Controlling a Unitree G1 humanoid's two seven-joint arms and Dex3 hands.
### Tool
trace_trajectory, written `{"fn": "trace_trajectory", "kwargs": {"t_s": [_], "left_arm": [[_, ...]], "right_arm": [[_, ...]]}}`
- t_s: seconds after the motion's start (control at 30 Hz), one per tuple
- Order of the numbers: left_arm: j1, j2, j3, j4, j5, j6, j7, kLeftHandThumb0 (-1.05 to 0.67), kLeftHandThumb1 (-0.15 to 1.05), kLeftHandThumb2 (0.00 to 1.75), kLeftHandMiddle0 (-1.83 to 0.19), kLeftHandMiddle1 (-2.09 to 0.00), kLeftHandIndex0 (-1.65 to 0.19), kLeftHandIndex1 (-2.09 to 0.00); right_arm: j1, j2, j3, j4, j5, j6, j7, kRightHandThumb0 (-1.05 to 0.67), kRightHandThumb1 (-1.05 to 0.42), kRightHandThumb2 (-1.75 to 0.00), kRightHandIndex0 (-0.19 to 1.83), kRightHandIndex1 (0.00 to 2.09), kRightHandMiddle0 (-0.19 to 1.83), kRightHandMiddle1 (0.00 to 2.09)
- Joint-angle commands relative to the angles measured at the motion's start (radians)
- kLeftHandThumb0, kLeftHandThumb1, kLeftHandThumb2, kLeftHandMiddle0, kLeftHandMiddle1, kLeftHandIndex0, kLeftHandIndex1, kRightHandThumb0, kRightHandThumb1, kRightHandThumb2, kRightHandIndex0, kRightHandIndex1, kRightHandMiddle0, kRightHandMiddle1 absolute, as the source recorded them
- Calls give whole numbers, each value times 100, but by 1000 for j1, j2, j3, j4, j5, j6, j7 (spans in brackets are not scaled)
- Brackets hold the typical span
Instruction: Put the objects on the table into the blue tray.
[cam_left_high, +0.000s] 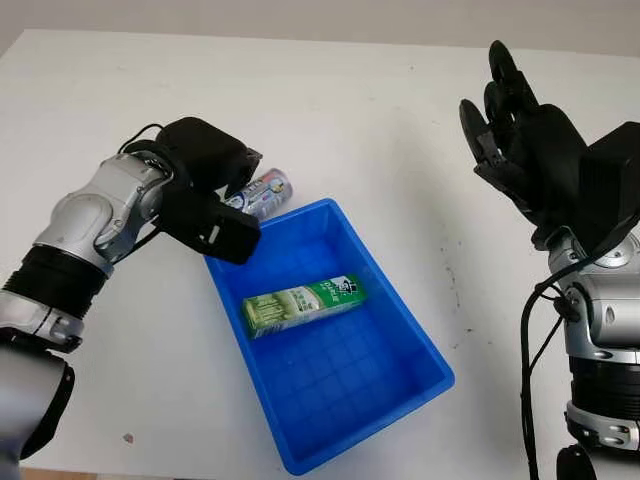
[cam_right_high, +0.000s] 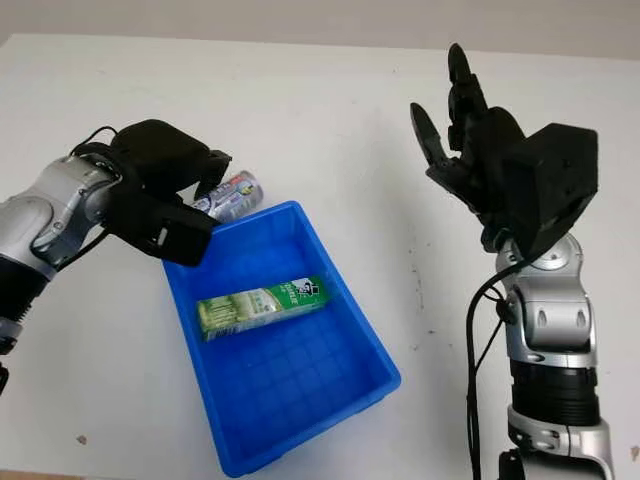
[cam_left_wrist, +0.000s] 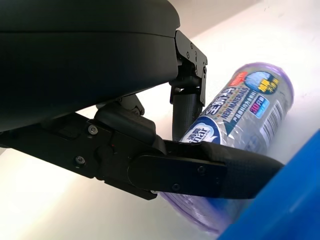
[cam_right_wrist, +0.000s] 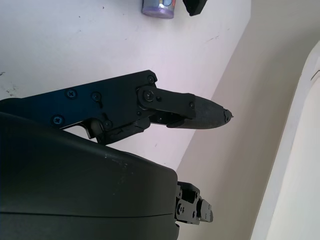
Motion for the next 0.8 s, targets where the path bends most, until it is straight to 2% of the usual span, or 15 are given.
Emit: {"fn": "trace_trajectory", "kwargs": {"t_s": [0.0,0.03,0.1,0.17,0.27,0.33,0.43,0.53,0.6,0.7,0.73,0.77], "left_arm": [[-25,-12,-22,64,5,-32,50,-66,105,26,-66,-209,-21,-106],[-35,-14,-30,93,9,-46,74,-60,105,26,-66,-209,-27,-89],[-51,-16,-44,130,20,-59,103,-49,105,28,-72,-209,-8,-139],[-69,-15,-49,162,24,-62,129,-41,105,28,-73,-209,4,-172],[-92,-10,-50,204,18,-73,174,-33,105,26,-57,-209,12,-190],[-109,-5,-56,221,26,-68,188,-32,105,29,-51,-209,13,-188],[-132,-3,-56,244,29,-52,211,-28,105,17,-74,-209,2,-178],[-158,1,-55,278,33,-52,260,-32,105,25,-81,-209,1,-192],[-174,0,-41,303,13,-57,279,-34,105,25,-79,-209,-2,-206],[-198,4,-44,325,10,-62,303,-36,105,31,-77,-209,-18,-209],[-210,6,-47,331,16,-56,310,-38,105,32,-74,-209,-14,-205],[-218,6,-50,336,20,-51,315,-39,105,33,-64,-209,-2,-198]], "right_arm": [[-7,-10,-17,-34,6,0,-4,-55,-105,-52,-19,0,-19,2],[-5,-8,-18,-39,6,1,-7,-55,-105,-52,-19,0,-19,2],[-2,-6,-20,-45,8,6,-11,-54,-105,-51,-19,0,-18,3],[2,-2,-23,-49,13,8,-13,-53,-105,-51,-19,0,-19,3],[7,-1,-23,-49,16,6,-14,-52,-105,-52,-19,0,-19,3],[7,1,-23,-48,13,8,-22,-52,-105,-51,-19,0,-19,4],[6,3,-23,-47,18,14,-27,-52,-105,-50,-19,0,-18,4],[4,0,-23,-38,21,10,-23,-53,-105,-50,-19,0,-18,4],[4,-3,-22,-34,20,7,-24,-53,-105,-50,-19,0,-18,5],[4,-3,-23,-34,22,10,-24,-54,-105,-50,-19,0,-18,5],[3,-2,-23,-34,22,13,-25,-54,-105,-50,-19,0,-18,5],[3,-2,-23,-34,22,15,-26,-54,-105,-49,-19,0,-18,5]]}}
